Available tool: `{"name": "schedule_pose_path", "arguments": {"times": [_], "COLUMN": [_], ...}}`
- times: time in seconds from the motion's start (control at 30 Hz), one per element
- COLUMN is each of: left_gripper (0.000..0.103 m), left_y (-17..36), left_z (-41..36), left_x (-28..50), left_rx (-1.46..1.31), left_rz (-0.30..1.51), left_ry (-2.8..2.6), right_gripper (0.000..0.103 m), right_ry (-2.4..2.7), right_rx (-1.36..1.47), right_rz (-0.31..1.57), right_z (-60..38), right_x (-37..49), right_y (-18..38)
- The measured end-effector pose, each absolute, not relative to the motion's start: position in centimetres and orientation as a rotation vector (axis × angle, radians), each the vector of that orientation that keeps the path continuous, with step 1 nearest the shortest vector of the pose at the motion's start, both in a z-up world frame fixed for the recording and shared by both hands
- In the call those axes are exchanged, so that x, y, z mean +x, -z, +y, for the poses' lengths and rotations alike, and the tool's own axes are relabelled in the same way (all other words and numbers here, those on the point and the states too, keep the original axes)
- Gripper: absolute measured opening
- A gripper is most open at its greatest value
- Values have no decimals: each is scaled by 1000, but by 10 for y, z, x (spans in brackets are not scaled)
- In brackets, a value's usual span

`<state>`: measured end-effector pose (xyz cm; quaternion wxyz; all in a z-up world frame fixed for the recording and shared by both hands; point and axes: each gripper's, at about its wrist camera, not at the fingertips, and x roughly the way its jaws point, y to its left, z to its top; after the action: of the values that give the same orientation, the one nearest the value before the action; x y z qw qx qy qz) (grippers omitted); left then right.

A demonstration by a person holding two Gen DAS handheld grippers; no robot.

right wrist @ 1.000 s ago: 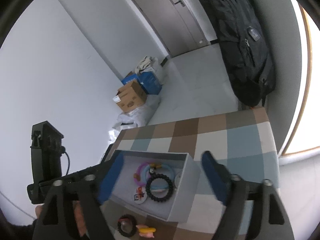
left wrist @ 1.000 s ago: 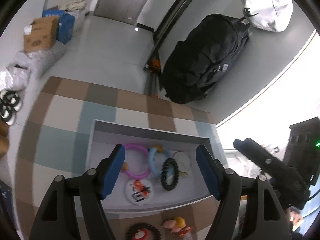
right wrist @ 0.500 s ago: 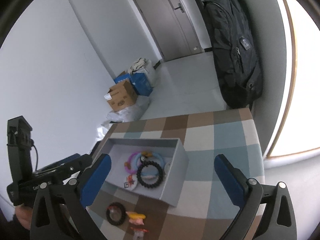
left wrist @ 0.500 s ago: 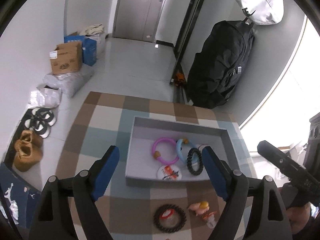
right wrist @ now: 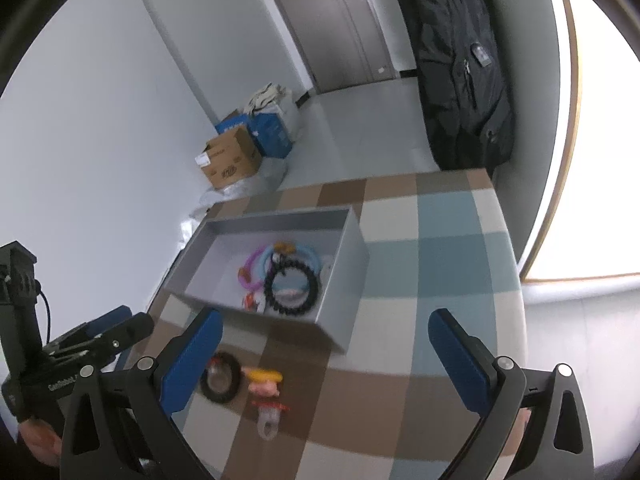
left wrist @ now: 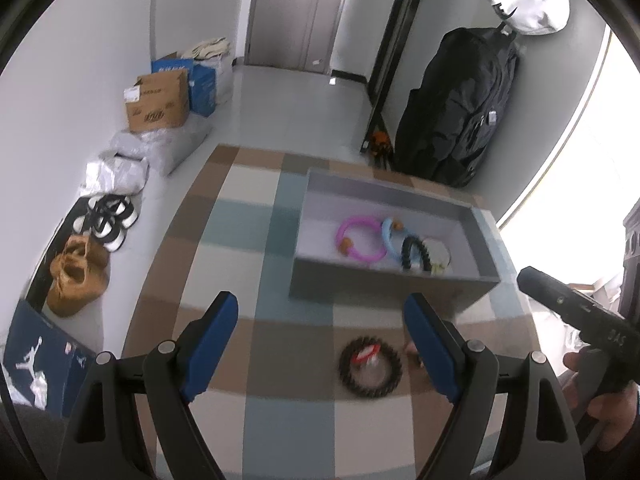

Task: Organize jewelry
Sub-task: 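Move both tools back over the remaining items on the table, then grasp the clear red-capped pacifier charm with the right tool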

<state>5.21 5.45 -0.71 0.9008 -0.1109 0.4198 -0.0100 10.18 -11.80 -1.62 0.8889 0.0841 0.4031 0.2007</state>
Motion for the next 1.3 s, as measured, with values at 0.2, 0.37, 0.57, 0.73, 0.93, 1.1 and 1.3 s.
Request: {"name": "schedule_pose_path", "arguments": {"times": [0.2,0.37,0.57,0.73,0.93,1.1,1.3], "left_gripper": [82,82,82,82,82,82,82], "left_y": [20,23,27,28,29,29,29], "left_z": [48,50,57,60,65,75,84], "left_x": [45,42,41,40,41,43,44], "left_rx": [-201,-200,-234,-235,-255,-292,-336], "left_rz": [918,923,941,946,943,943,926], "left_ry": [27,21,-1,-10,-11,-19,-8], "right_gripper": [103,103,88,74,62,26,17], "right_ry": [-446,-482,-543,-570,-562,-550,-550], "right_rx": [179,115,53,-1,-47,-78,-72], "right_rz": [901,932,983,1022,1018,1008,1010], "right_z": [-114,-100,-82,-66,-58,-53,-55], "right_x": [82,68,55,52,52,53,57], "right_y": [31,40,54,65,69,70,71]}}
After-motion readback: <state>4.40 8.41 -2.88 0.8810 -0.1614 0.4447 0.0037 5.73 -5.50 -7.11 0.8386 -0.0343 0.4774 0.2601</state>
